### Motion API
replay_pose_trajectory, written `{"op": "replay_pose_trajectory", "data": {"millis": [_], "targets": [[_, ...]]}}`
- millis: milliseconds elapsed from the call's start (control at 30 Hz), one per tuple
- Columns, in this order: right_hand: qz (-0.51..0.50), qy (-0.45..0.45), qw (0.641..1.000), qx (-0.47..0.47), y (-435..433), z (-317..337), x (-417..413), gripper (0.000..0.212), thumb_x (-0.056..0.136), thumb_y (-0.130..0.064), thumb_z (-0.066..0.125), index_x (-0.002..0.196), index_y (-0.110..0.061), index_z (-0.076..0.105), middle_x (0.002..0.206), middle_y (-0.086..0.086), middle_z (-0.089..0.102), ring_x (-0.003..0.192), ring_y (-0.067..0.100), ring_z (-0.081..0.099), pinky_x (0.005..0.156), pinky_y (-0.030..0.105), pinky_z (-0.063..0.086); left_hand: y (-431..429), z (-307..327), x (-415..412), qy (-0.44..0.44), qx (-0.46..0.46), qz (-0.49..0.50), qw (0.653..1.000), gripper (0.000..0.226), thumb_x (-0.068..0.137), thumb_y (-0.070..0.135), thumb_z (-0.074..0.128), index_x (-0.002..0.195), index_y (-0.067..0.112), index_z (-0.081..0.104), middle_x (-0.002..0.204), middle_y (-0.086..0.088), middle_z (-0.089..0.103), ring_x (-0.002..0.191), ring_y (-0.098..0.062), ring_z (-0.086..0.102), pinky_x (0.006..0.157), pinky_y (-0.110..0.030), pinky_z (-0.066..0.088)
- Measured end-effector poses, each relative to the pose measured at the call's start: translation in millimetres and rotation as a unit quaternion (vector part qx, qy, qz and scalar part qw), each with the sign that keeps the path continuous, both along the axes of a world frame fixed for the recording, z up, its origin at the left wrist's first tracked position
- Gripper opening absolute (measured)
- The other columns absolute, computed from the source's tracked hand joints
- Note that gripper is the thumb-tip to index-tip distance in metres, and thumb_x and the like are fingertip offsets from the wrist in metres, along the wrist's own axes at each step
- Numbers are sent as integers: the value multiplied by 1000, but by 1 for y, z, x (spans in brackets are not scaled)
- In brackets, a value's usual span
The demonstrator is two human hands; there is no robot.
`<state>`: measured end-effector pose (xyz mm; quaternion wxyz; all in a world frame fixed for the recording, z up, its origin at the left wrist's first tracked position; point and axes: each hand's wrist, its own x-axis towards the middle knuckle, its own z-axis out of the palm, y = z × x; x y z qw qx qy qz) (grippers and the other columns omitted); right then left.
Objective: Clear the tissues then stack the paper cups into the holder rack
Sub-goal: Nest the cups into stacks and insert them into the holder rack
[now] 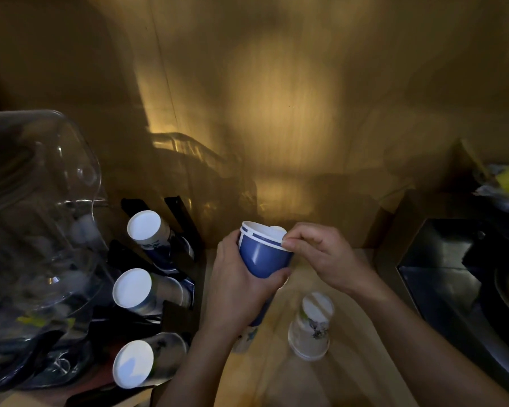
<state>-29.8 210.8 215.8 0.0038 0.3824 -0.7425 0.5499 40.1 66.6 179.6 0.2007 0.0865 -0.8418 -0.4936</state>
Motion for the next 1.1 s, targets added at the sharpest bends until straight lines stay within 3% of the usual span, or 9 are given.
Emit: {"op": "replay_pose_trajectory", "data": {"millis": [133,267,333,433,533,667,867,1000,1100], "targets": [[-44,43,998,-8,-6,0,-1,17,81,-19,55,68,-29,59,65,-12,59,64,6,54,64,21,40,6,4,1,31,-43,50,997,89,45,62,68,123,35,34,104,16,42,92,-1,48,68,-13,39],[-107,63,992,6,-5,-5,0,21,82,-28,53,66,-42,55,68,-18,61,78,20,56,79,27,34,7,7,0,38,-62,60,996,87,47,58,71,122,32,36,101,17,40,91,-3,47,68,-13,39],[-115,66,991,-1,-5,-5,2,19,81,-26,53,67,-40,56,67,-19,61,76,8,55,81,29,33,8,7,0,33,-66,55,996,87,49,55,73,123,32,35,102,18,39,92,-2,48,68,-12,39],[-129,63,989,-33,-1,-1,-1,14,81,-21,55,70,-23,63,68,-19,61,71,-3,56,78,27,36,10,4,0,28,-78,50,995,86,51,48,78,125,29,38,103,16,40,96,-7,50,72,-18,44],[-113,47,990,-68,5,6,-5,12,83,-13,59,73,-15,65,68,-11,62,64,0,56,65,16,41,13,1,2,29,-92,55,994,86,51,43,82,124,28,38,105,14,40,100,-13,53,80,-35,51],[-102,53,991,-66,8,6,-6,13,82,-6,61,74,-15,66,67,-8,63,63,10,57,64,20,43,14,-2,2,32,-111,68,991,89,51,42,84,126,25,40,108,10,44,100,-13,53,82,-38,51],[-64,12,998,14,3,-13,-2,13,79,-19,62,70,-15,70,68,-14,66,72,7,59,81,26,36,10,-7,-3,37,-122,81,989,91,48,47,82,125,21,41,113,0,52,102,-17,55,81,-39,52],[-18,15,999,47,-6,-20,-2,17,79,-20,60,72,-9,71,68,3,68,67,13,58,72,26,41,3,-13,-4,41,-73,59,995,94,46,60,75,124,40,28,118,9,51,104,-8,54,77,-25,52],[-51,16,998,24,-9,-21,-6,15,81,-25,59,81,-17,71,78,-12,64,77,4,58,76,21,42,0,-17,-2,11,-5,30,999,97,47,68,73,129,46,25,123,16,48,104,-3,54,79,-23,51]]}}
